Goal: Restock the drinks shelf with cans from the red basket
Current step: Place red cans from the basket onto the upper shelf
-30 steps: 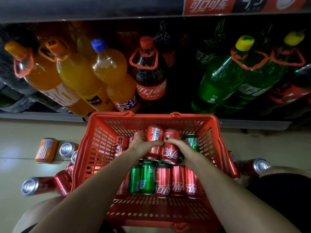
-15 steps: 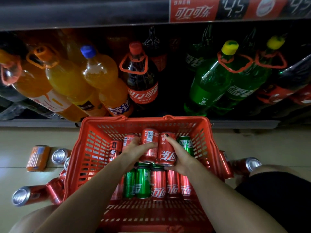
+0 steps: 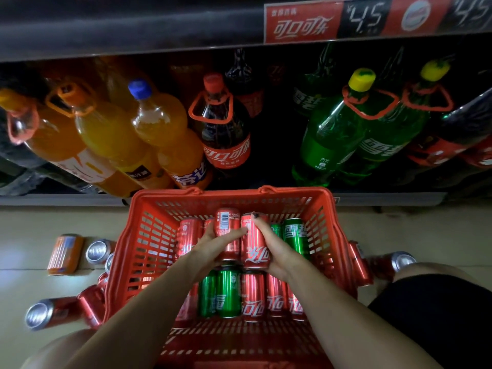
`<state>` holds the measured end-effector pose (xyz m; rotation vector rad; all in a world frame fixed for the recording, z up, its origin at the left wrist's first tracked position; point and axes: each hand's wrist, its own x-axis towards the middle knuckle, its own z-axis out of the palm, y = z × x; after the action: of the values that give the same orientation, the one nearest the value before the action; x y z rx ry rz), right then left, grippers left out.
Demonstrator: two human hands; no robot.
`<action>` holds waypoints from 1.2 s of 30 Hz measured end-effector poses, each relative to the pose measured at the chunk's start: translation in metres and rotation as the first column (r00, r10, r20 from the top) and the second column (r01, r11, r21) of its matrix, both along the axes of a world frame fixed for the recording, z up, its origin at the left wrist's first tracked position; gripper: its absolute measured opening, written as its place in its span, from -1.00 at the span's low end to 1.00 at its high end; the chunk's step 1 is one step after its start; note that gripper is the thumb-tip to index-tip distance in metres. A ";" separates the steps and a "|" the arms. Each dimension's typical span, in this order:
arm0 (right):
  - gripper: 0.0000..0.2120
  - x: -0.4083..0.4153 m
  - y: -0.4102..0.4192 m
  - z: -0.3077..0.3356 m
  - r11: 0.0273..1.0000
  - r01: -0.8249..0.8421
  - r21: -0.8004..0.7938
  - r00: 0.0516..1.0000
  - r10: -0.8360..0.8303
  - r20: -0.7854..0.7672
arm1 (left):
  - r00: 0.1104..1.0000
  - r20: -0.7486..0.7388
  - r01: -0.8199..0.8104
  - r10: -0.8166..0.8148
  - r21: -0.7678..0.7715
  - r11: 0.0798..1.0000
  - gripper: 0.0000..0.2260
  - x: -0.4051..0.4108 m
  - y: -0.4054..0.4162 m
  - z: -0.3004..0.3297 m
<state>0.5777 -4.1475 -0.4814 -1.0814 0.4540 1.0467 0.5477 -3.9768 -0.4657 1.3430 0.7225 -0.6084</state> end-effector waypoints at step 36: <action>-0.45 -0.018 0.021 0.945 0.989 0.141 0.039 0.339 -0.085 0.937 | 0.520 0.854 -0.143 0.002 0.085 0.986 -0.06 -0.016 0.020 0.932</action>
<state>0.5600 -4.1261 0.4640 -1.4841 -0.4232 0.1182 0.5317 -3.9568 0.4664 1.5232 -0.0186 0.2396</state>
